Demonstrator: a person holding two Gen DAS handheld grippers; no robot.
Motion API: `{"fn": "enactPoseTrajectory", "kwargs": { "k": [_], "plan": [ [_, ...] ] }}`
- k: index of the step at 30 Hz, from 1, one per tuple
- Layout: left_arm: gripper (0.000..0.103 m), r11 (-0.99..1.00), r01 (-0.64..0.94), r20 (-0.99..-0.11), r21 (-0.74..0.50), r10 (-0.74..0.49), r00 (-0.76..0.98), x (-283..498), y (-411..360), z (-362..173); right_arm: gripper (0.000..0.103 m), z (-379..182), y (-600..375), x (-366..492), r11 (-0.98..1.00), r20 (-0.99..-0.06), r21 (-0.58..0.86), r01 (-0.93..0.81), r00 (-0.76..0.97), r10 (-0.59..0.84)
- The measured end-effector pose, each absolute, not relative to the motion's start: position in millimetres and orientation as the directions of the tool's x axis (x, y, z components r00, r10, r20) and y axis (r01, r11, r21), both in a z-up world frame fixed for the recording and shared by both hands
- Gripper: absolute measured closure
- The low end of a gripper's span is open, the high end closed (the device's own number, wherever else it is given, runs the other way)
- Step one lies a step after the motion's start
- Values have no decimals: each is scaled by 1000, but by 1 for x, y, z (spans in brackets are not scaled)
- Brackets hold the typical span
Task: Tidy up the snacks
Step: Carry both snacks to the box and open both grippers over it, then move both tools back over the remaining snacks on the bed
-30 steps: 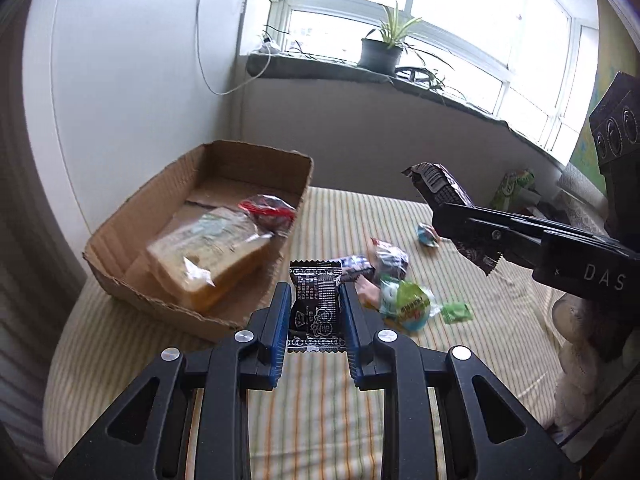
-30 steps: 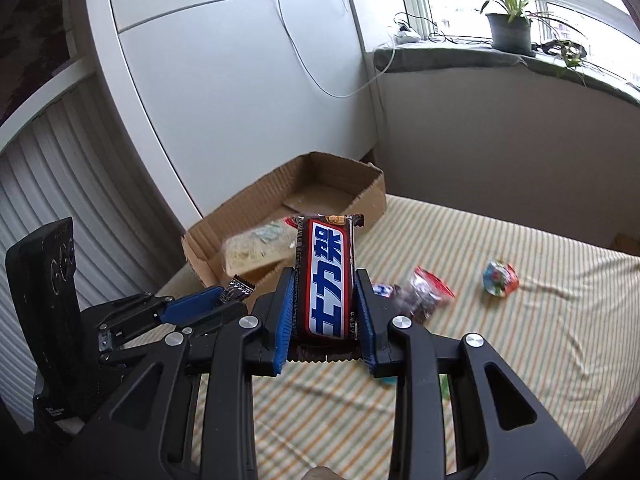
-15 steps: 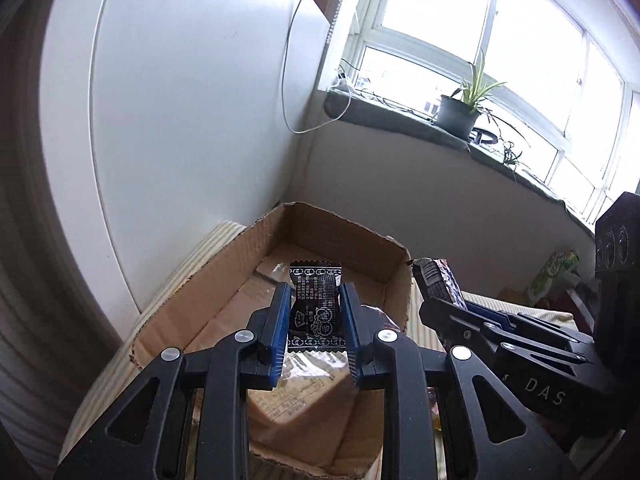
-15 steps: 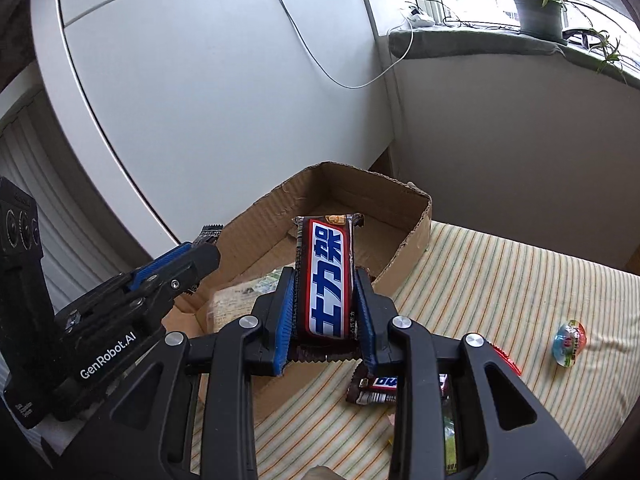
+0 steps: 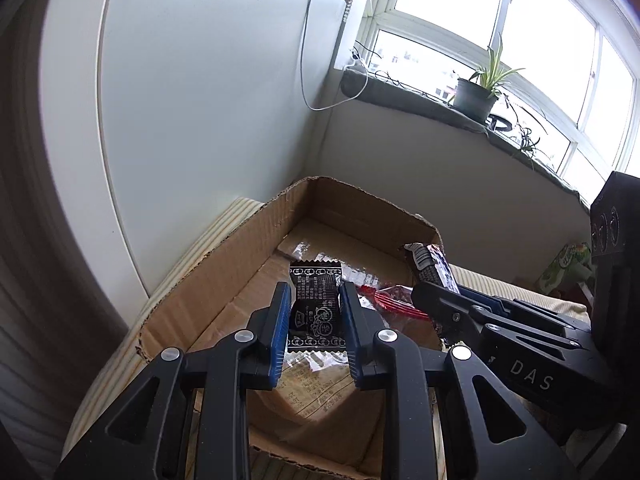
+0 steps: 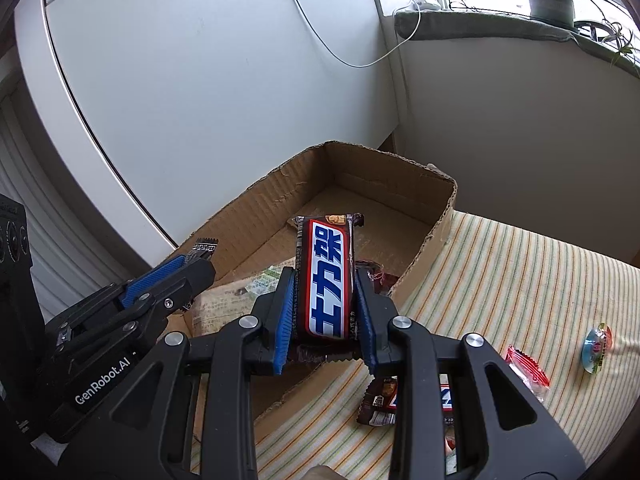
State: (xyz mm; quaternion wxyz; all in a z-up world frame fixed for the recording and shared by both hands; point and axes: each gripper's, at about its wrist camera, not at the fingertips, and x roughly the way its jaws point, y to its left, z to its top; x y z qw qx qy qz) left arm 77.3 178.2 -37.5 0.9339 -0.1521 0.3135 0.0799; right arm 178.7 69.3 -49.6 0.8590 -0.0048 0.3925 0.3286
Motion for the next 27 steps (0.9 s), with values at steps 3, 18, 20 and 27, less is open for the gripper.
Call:
{"fn": "enactPoseTrajectory", "kwargs": {
  "k": [3, 18, 20, 27],
  "plan": [
    [80, 940, -243, -605, -240, 51, 795, 76, 179, -37, 63, -47, 68, 179, 776, -662, 268, -571, 476, 579],
    [73, 946, -156, -555, -285, -31, 831, 64, 157, -19, 38, -13, 0, 166, 828, -619, 240, -507, 577, 533],
    [73, 952, -126, -550, -280, -51, 834, 62, 146, -16, 38, -11, -16, 166, 841, -618, 237, -487, 592, 517],
    [73, 954, -2, -566, -298, -176, 805, 63, 105, -21, 38, -14, -73, 166, 884, -640, 215, -414, 624, 448]
  ]
}}
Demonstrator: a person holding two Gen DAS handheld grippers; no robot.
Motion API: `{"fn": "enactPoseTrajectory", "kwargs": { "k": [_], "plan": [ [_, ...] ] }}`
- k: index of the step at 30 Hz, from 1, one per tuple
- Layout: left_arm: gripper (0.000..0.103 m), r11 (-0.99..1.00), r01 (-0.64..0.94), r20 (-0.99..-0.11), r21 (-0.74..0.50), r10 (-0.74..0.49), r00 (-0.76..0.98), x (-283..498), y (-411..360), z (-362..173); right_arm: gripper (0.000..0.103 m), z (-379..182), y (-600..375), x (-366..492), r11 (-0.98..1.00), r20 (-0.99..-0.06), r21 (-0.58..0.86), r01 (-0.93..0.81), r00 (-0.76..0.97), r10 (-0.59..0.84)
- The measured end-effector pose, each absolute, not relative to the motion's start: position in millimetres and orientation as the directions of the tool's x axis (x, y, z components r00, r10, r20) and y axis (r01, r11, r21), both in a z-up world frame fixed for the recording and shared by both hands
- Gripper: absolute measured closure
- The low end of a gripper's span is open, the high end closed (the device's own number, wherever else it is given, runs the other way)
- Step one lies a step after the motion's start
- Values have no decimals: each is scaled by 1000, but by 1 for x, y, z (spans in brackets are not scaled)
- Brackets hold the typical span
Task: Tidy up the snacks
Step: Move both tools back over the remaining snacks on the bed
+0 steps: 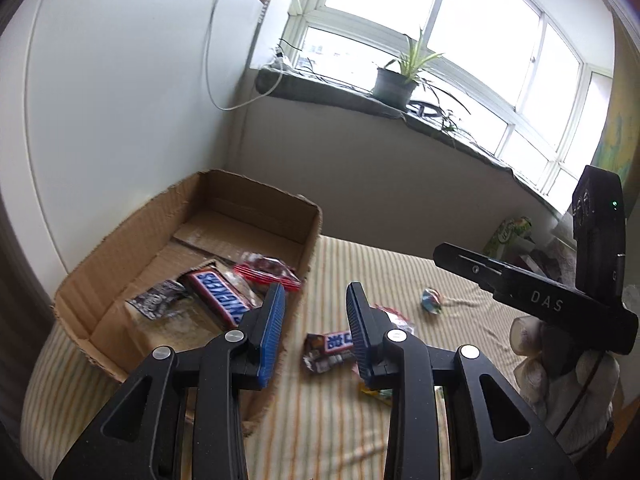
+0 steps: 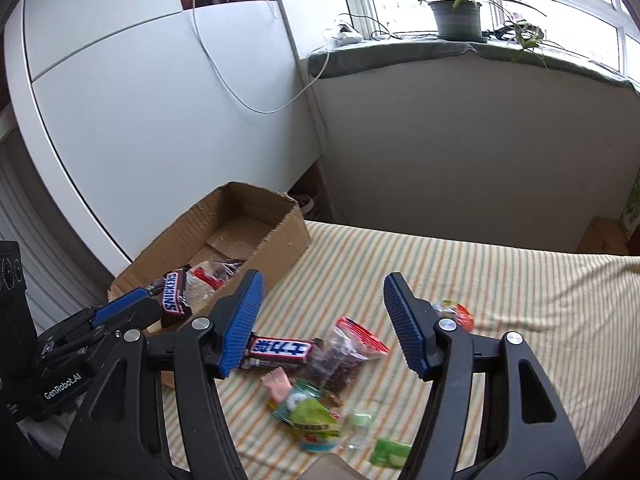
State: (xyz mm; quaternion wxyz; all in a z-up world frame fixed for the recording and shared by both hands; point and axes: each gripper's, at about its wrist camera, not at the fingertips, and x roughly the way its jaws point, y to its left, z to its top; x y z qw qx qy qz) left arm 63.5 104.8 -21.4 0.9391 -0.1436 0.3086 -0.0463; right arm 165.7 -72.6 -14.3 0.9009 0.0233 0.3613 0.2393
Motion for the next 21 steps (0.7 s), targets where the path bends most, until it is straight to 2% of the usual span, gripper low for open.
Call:
{"fn": "enactPoseTrajectory", "kwargs": {
  "k": [10, 11, 13, 21],
  "plan": [
    [72, 954, 149, -650, -259, -287, 704, 65, 34, -49, 38, -57, -149, 199, 943, -709, 234, -236, 622, 332],
    [71, 954, 161, -657, -253, -291, 695, 64, 28, -52, 38, -62, -153, 202, 943, -715, 245, -226, 615, 333],
    [53, 955, 180, -670, -235, -293, 682, 61, 17, -57, 38, -70, -160, 208, 941, -729, 261, -214, 596, 337],
    [52, 965, 209, -696, -159, -260, 669, 58, -2, -72, 32, -89, -163, 226, 928, -746, 328, -177, 555, 369]
  ]
}}
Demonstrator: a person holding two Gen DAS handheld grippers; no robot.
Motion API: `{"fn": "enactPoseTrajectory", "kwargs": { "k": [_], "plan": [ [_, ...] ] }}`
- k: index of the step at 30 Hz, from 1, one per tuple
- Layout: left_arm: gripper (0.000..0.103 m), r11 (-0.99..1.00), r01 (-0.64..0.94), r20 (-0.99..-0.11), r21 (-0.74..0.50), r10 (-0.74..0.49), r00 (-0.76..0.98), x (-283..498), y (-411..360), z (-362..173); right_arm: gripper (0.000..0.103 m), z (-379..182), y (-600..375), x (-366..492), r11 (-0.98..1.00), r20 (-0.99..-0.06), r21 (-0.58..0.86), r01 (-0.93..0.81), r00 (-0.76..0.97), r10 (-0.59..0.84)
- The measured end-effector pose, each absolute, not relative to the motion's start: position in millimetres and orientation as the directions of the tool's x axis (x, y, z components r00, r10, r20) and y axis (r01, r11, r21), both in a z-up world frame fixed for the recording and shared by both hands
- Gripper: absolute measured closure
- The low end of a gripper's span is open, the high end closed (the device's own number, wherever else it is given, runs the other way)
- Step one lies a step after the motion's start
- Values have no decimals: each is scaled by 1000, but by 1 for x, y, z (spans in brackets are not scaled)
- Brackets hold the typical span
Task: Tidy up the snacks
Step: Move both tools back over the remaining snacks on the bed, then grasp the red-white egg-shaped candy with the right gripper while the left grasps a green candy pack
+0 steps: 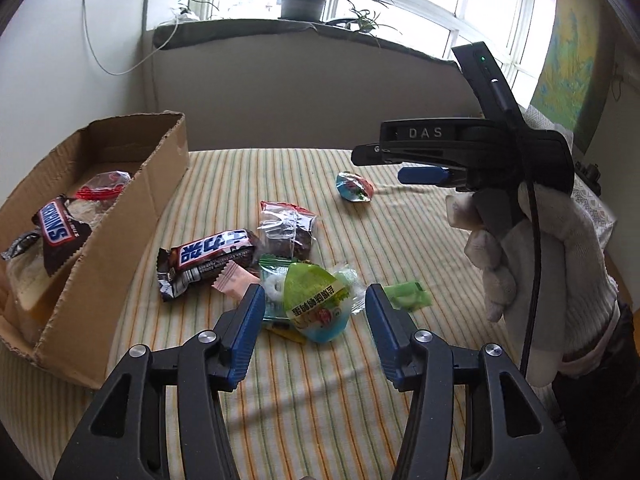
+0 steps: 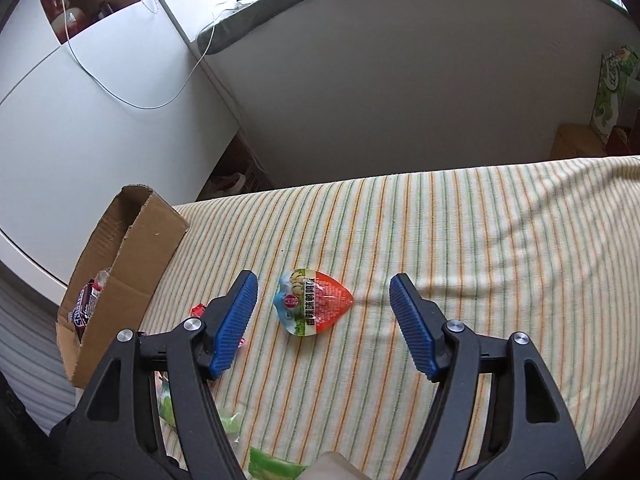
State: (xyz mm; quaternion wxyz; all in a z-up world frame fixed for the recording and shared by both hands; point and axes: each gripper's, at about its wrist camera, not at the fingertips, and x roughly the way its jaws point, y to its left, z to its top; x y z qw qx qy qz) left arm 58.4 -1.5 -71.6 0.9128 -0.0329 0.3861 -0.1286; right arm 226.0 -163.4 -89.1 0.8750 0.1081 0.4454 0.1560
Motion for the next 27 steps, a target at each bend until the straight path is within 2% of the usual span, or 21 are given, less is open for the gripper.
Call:
{"fn": "enactPoseTrajectory", "kwargs": {
  "k": [16, 19, 20, 22, 26, 27],
  "plan": [
    [53, 964, 242, -719, -107, -243, 651, 67, -17, -84, 32, -109, -126, 230, 958, -800, 194, -213, 531, 280],
    [60, 964, 252, -732, -80, -228, 642, 68, -24, -88, 32, -109, -122, 229, 959, -805, 174, -222, 528, 269],
    [62, 964, 257, -735, -71, -224, 640, 68, -26, -89, 36, -109, -121, 228, 959, -806, 171, -225, 528, 267],
    [73, 963, 265, -748, -54, -215, 628, 71, -29, -92, 42, -109, -121, 226, 963, -810, 146, -226, 531, 248],
    [74, 962, 271, -755, -38, -205, 622, 72, -33, -94, 53, -109, -124, 226, 967, -810, 136, -216, 538, 234],
    [79, 962, 270, -755, -38, -205, 623, 72, -32, -94, 53, -109, -126, 226, 966, -808, 142, -214, 539, 238]
  ]
}}
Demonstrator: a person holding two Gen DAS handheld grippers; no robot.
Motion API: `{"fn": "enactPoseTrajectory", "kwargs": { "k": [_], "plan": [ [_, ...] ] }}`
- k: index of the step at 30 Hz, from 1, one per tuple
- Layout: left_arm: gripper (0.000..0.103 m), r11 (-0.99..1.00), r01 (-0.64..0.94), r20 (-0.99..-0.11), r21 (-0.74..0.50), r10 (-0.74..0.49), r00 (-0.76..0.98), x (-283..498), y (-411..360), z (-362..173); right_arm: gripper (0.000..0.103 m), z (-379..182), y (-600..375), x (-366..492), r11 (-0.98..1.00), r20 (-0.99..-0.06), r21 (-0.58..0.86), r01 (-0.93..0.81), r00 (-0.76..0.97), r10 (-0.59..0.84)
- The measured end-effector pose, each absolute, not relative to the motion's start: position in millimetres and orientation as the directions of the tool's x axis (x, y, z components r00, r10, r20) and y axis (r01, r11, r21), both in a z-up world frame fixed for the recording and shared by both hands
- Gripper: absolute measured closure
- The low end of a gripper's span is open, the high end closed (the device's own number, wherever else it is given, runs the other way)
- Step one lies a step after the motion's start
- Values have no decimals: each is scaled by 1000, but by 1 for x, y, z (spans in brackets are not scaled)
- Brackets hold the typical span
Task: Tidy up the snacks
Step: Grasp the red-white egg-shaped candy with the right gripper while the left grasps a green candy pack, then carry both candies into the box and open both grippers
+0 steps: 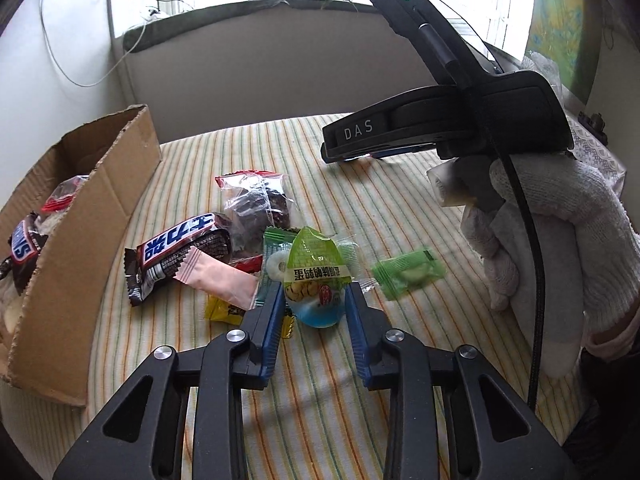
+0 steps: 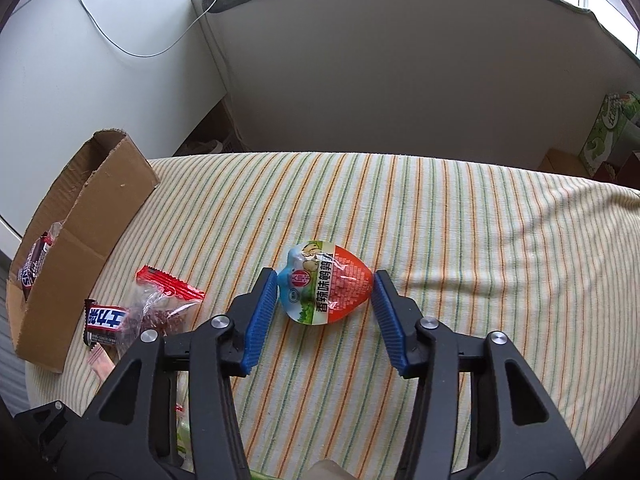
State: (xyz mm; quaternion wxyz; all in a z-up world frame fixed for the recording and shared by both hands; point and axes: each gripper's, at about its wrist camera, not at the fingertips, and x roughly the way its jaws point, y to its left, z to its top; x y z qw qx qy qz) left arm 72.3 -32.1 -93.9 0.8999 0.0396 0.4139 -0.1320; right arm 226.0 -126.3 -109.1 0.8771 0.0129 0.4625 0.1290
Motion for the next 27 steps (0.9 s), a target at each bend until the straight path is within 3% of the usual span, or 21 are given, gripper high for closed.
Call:
{"fn": "enactPoseTrajectory", "kwargs": {
  "k": [9, 27],
  "plan": [
    [81, 962, 251, -742, -104, -243, 625, 73, -19, -94, 70, -108, -136, 225, 964, -799, 170, -206, 543, 257],
    [81, 940, 246, -690, -236, -340, 638, 67, 4, -77, 72, -78, -153, 204, 942, -747, 233, -243, 575, 333]
  ]
}}
